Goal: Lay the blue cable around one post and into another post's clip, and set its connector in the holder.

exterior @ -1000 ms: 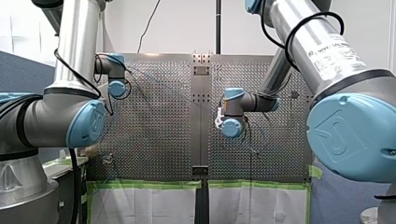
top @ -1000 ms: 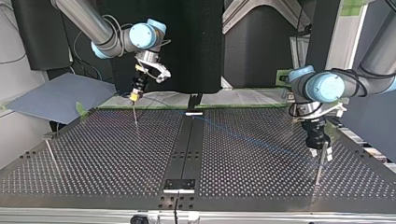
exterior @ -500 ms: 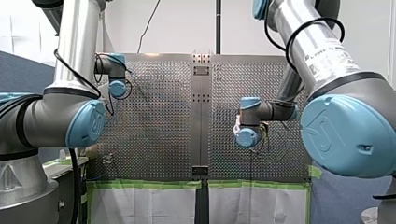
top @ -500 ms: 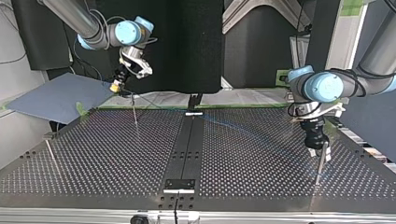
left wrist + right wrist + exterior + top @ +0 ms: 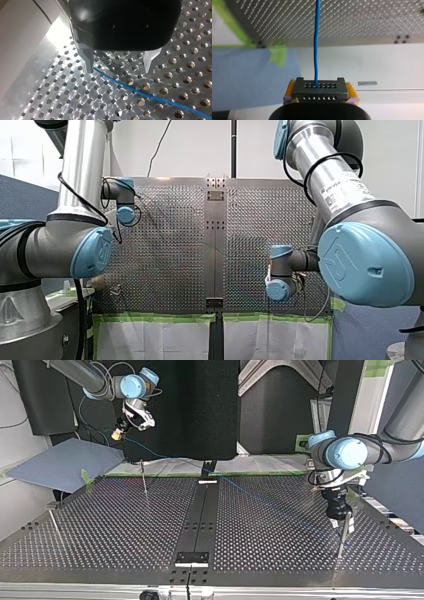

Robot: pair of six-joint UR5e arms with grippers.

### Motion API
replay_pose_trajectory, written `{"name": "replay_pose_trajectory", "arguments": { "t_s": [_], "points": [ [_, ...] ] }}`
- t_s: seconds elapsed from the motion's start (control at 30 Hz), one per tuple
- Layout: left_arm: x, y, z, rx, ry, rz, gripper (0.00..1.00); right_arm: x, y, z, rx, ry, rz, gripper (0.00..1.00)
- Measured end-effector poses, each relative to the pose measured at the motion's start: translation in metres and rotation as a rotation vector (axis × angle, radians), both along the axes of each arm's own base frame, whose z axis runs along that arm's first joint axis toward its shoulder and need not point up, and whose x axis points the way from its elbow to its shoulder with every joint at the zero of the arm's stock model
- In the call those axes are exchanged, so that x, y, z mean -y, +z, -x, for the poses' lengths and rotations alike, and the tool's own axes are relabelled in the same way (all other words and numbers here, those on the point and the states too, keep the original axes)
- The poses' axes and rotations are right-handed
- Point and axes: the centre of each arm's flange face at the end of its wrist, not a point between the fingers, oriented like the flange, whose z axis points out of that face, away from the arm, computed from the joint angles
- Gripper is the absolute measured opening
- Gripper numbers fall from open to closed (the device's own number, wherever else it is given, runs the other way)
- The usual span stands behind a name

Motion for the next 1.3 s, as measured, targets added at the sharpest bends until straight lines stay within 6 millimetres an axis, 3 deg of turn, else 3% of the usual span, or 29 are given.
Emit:
{"name": "replay_pose_trajectory", "arguments": {
  "t_s": [0.4,0.53,1.3],
  "points": [
    [0.000,0.000,0.000,-0.002,0.000,0.000,1.00,-0.039,-0.065,0.047,-0.078,-0.009,-0.118,0.00],
    [0.000,0.000,0.000,-0.001,0.000,-0.001,1.00,-0.040,-0.079,0.059,-0.079,-0.008,-0.148,0.00],
    [0.002,0.000,0.000,-0.004,-0.004,-0.006,1.00,0.090,-0.063,0.114,-0.036,-0.008,-0.048,0.00]
  ]
}}
